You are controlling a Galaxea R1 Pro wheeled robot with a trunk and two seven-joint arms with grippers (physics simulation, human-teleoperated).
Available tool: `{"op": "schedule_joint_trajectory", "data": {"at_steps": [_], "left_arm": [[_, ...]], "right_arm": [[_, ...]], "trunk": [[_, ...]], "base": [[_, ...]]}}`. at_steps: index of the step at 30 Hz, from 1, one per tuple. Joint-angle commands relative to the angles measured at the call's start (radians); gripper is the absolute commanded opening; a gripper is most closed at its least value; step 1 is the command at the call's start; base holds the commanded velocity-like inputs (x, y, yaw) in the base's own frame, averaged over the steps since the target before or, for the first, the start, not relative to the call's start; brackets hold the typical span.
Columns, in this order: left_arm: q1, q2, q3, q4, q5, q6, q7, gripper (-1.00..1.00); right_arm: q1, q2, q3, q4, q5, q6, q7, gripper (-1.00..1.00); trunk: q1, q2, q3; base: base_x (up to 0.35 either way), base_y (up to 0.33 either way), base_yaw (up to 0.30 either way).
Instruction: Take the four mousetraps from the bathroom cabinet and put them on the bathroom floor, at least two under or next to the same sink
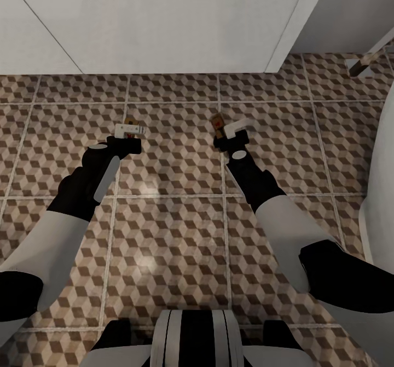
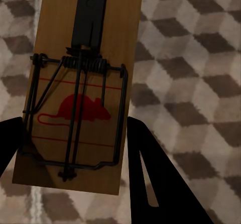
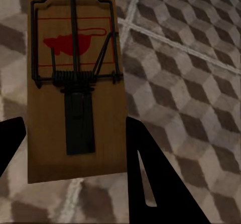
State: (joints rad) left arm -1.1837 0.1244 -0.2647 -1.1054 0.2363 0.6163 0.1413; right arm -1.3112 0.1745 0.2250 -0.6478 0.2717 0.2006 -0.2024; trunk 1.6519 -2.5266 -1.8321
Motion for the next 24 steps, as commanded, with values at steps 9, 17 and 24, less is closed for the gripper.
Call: {"op": "schedule_joint_trajectory", "data": {"at_steps": [9, 17, 24], "left_arm": [[-0.001, 0.001, -0.004, 0.000, 0.008, 0.003, 0.008, -1.00], [-0.001, 0.000, -0.004, 0.001, 0.009, 0.005, 0.008, -1.00], [-0.001, 0.000, -0.004, 0.005, 0.010, 0.005, 0.008, -1.00]], "right_arm": [[0.000, 0.000, 0.002, -0.005, 0.009, 0.014, 0.027, -1.00], [0.000, 0.000, 0.003, -0.006, 0.009, 0.014, 0.031, -1.00], [0.000, 0.000, 0.004, -0.004, 0.008, 0.013, 0.055, -1.00]], "trunk": [[0.000, 0.000, -0.001], [0.000, 0.000, -0.001], [0.000, 0.000, -0.001]], "base": [[0.000, 0.000, 0.000], [0.000, 0.000, 0.000], [0.029, 0.000, 0.000]]}}
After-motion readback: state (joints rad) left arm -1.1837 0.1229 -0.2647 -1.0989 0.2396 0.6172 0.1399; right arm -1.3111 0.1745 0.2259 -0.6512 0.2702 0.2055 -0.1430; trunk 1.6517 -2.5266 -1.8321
